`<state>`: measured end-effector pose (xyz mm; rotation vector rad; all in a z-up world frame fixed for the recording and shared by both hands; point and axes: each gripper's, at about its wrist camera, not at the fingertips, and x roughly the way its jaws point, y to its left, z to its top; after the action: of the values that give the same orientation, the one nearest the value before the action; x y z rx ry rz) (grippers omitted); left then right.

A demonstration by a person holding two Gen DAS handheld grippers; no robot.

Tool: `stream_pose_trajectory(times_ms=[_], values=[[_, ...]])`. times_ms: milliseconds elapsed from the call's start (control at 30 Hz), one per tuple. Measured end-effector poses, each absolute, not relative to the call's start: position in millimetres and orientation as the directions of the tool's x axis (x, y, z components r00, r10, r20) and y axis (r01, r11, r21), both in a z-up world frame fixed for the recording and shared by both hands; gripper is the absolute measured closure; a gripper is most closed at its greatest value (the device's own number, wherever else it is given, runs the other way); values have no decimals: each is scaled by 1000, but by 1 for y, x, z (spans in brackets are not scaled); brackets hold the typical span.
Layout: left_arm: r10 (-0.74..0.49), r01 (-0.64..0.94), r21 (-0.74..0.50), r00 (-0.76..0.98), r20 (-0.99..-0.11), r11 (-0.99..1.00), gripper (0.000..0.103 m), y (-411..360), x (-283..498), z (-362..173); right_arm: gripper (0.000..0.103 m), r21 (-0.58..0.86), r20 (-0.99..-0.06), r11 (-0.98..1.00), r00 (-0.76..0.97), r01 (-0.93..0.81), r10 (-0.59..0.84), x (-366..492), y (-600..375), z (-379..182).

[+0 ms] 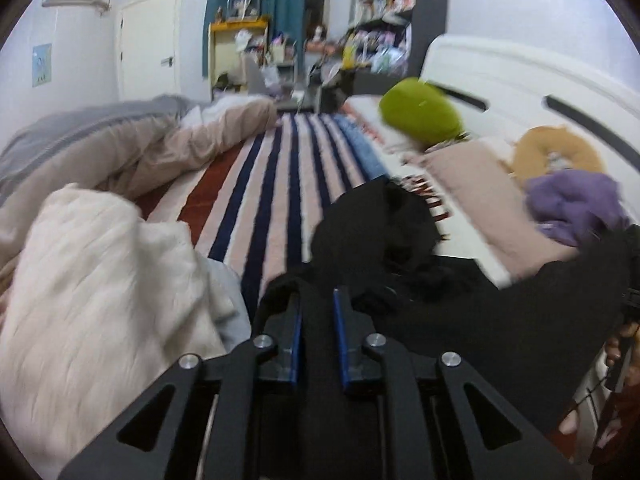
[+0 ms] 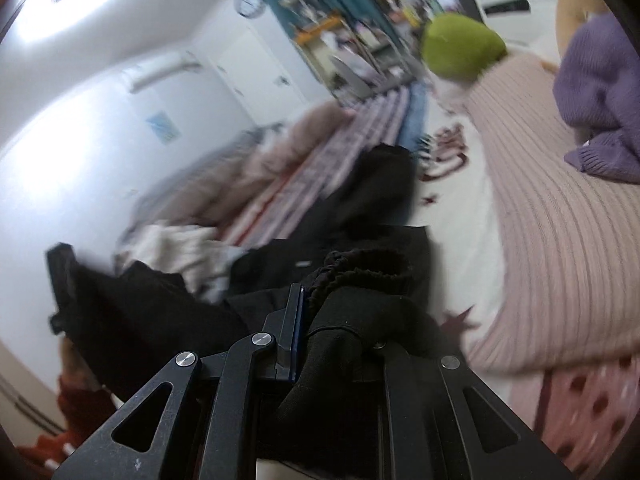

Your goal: Fold large clothes

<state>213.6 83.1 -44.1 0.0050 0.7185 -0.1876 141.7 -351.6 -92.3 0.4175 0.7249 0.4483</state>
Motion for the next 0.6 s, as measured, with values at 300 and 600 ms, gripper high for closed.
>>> stream_pose_trajectory(times_ms=[300, 600], values=[[-37, 70, 1, 545, -837, 998, 80, 95, 331, -117, 94, 543, -677, 833, 531, -106, 509, 258, -368, -159], [-195, 220, -58, 676, -711, 974, 23, 85, 274, -47, 86, 585, -660, 793, 468, -170, 587, 265, -377, -145]])
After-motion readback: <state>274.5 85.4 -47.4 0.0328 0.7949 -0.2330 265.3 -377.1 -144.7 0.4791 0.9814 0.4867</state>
